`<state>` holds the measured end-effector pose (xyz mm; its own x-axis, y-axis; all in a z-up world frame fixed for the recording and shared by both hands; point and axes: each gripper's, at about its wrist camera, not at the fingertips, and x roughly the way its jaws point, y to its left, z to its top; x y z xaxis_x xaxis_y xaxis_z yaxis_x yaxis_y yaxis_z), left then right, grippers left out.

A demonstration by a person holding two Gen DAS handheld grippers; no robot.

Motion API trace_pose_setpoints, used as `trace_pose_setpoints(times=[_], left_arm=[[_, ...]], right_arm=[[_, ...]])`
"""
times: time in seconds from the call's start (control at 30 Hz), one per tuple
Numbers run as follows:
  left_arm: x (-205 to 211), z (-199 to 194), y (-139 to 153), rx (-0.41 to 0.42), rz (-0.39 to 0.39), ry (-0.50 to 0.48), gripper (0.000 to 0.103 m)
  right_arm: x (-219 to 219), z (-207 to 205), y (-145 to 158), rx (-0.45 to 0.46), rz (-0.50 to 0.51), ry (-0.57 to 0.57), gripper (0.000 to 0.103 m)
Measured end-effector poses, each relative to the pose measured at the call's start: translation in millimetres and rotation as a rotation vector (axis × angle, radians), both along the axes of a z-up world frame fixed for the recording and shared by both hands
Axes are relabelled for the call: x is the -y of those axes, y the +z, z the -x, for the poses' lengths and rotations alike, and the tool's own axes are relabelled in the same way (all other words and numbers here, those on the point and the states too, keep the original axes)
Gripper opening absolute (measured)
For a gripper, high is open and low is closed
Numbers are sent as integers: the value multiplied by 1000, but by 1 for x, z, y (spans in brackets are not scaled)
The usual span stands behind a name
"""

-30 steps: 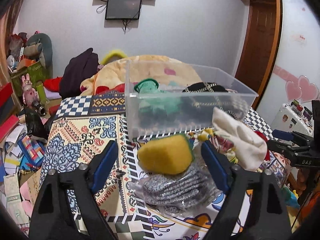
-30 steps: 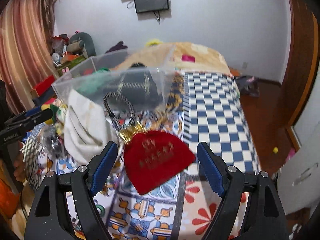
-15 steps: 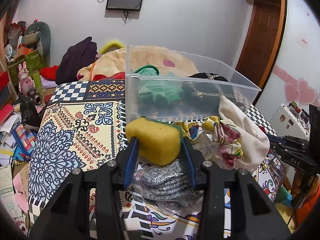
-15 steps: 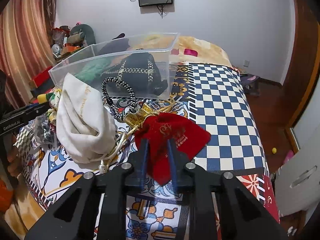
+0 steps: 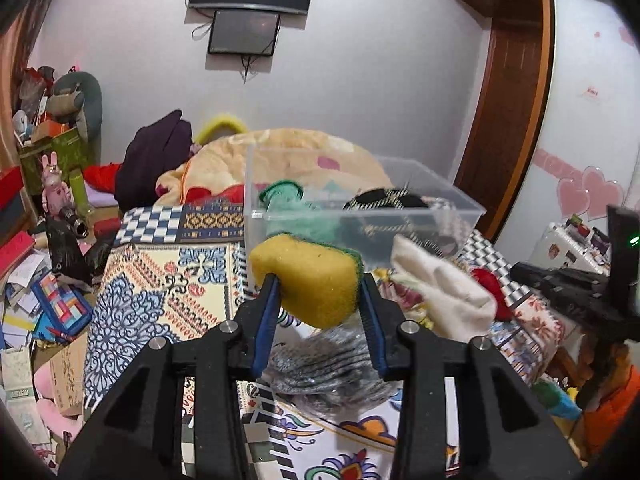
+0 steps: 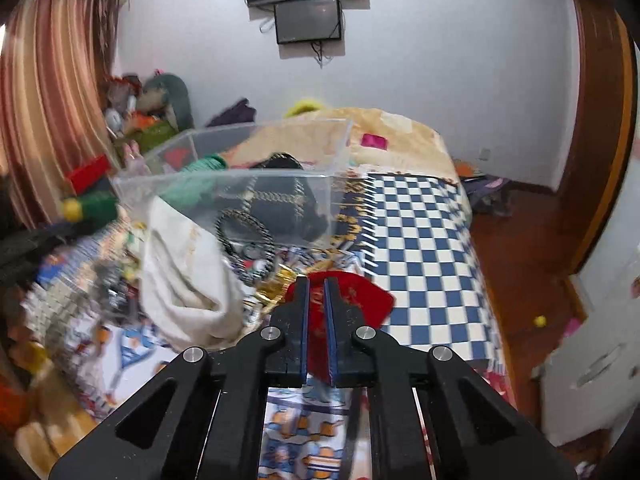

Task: Organize soft objects
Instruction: 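Grasp the yellow sponge with the left gripper while the right grasps the red pouch, then place the yellow sponge in the box with the left gripper while the right drops the red pouch in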

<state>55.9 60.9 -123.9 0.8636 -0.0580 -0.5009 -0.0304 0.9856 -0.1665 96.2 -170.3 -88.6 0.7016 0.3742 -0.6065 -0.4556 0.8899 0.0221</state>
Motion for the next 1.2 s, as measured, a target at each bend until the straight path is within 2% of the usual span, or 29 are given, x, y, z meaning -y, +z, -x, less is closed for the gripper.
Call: trace_pose_setpoints(times=[0.03, 0.1, 0.13, 0.17, 0.2, 0.37, 0.43, 0.5, 0.57, 0.6, 0.67, 0.8, 0.9, 1.07, 1.2], left_arm=[[1, 1, 3, 8, -1, -2, 39], [1, 2, 6, 18, -2, -2, 39], [1, 2, 6, 20, -1, -5, 39], [0, 1, 6, 21, 1, -8, 39], [1, 1, 6, 20, 2, -8, 39], [2, -2, 1, 6, 1, -13, 39], [2, -3, 0, 4, -3, -11, 39], [2, -3, 0, 5, -2, -10, 39], [2, -2, 1, 9, -4, -9, 39], [2, -2, 1, 13, -6, -7, 39], [1, -1, 3, 18, -8, -4, 39], [-1, -2, 8, 29, -11, 6, 39], [-4, -7, 17, 43, -15, 7, 39], [-2, -20, 38, 99, -73, 24, 39], [-4, -32, 46, 110, -76, 26, 39]], right_arm=[[-2, -3, -2, -2, 17, -19, 10], [-3, -12, -9, -52, 3, -14, 33], [-4, -15, -12, -62, -6, -11, 51], [-5, -17, -14, -63, -2, -21, 59], [-7, -20, -18, -62, 17, -36, 60], [-9, -33, -34, -121, 41, -45, 60], [-8, -32, -34, -114, 37, -41, 59], [-8, -32, -35, -106, 36, -37, 50], [-7, -33, -36, -103, 30, -36, 27], [-6, -32, -35, -111, 18, -22, 21], [-7, -29, -34, -110, 12, -20, 14], [-6, -24, -26, -86, 8, -19, 12], [-3, -19, -6, -45, -23, -16, 11], [-11, -16, 29, 32, -67, 13, 11], [-18, -18, 45, 87, -75, 24, 9]])
